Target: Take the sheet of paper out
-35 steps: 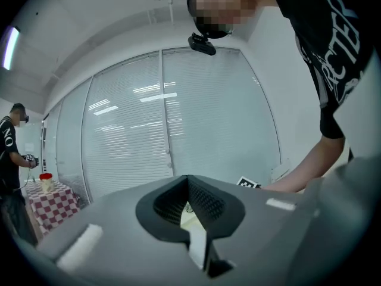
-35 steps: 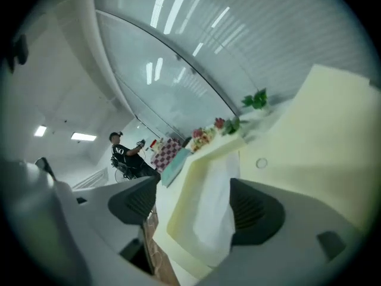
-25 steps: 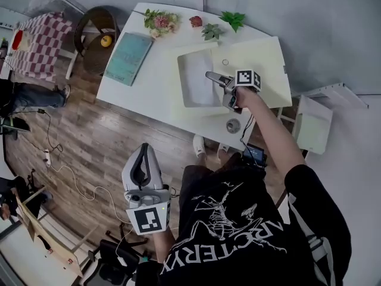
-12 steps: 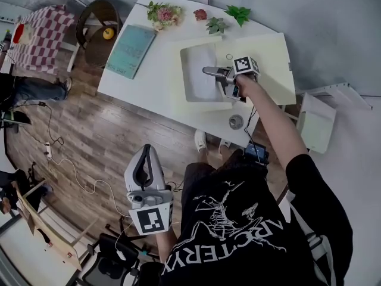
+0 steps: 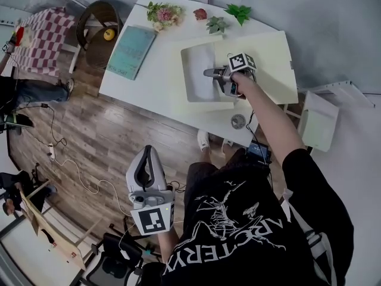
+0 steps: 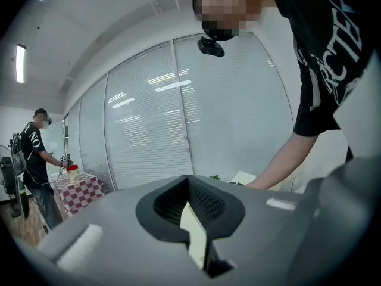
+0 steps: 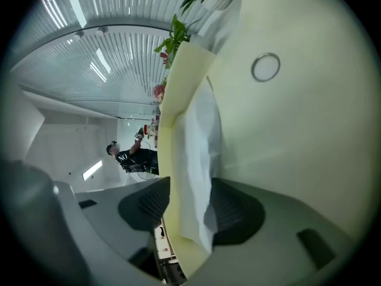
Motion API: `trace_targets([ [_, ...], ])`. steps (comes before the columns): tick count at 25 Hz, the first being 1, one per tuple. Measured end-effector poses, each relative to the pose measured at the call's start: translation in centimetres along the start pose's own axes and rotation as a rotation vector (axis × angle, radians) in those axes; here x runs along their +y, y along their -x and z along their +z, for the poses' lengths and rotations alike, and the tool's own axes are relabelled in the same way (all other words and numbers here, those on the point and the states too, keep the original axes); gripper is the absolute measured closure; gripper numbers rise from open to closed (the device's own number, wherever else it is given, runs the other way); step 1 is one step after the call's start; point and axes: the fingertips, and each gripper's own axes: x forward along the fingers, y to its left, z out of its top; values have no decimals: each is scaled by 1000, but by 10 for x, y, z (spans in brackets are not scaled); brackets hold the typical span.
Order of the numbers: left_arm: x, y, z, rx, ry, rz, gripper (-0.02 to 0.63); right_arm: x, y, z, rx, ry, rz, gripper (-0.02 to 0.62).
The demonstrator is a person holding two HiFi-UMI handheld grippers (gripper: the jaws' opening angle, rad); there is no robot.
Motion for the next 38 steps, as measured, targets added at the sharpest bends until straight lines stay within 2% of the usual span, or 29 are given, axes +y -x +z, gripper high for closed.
trace_targets([
  [2, 0, 2, -6, 29, 9, 2, 604, -8, -1, -1, 1, 8, -27, 403],
  [4, 0, 1, -5, 14, 6, -3, 604, -15, 0, -1, -6, 23, -62, 502],
  [6, 0, 1, -4, 10, 5, -6, 604, -19, 3, -1, -19, 33, -83, 567],
  [9, -4, -2, -4, 11, 3, -21, 604, -15, 11, -7, -14, 51, -81, 580],
  [12, -11, -5, -3, 2, 0, -46, 604, -2, 31, -16, -18, 113, -69, 580],
  [16, -20, -12, 2, -13, -4, -95, 604, 32, 79, -27, -99, 223, -21, 580],
  [21, -25, -22, 14, -57, -22, -144, 604, 90, 149, -48, -214, 463, -13, 581],
  [24, -30, -31, 27, -100, -35, -175, 604, 143, 191, -67, -343, 628, 34, 581],
  [27, -39, -43, 39, -139, -48, -207, 604, 188, 228, -88, -484, 820, 19, 581],
  [33, -51, -63, 63, -195, -74, -261, 604, 271, 271, -139, -728, 1217, -118, 581],
  [38, -63, -67, 81, -231, -69, -286, 604, 302, 297, -162, -882, 1404, -318, 581],
])
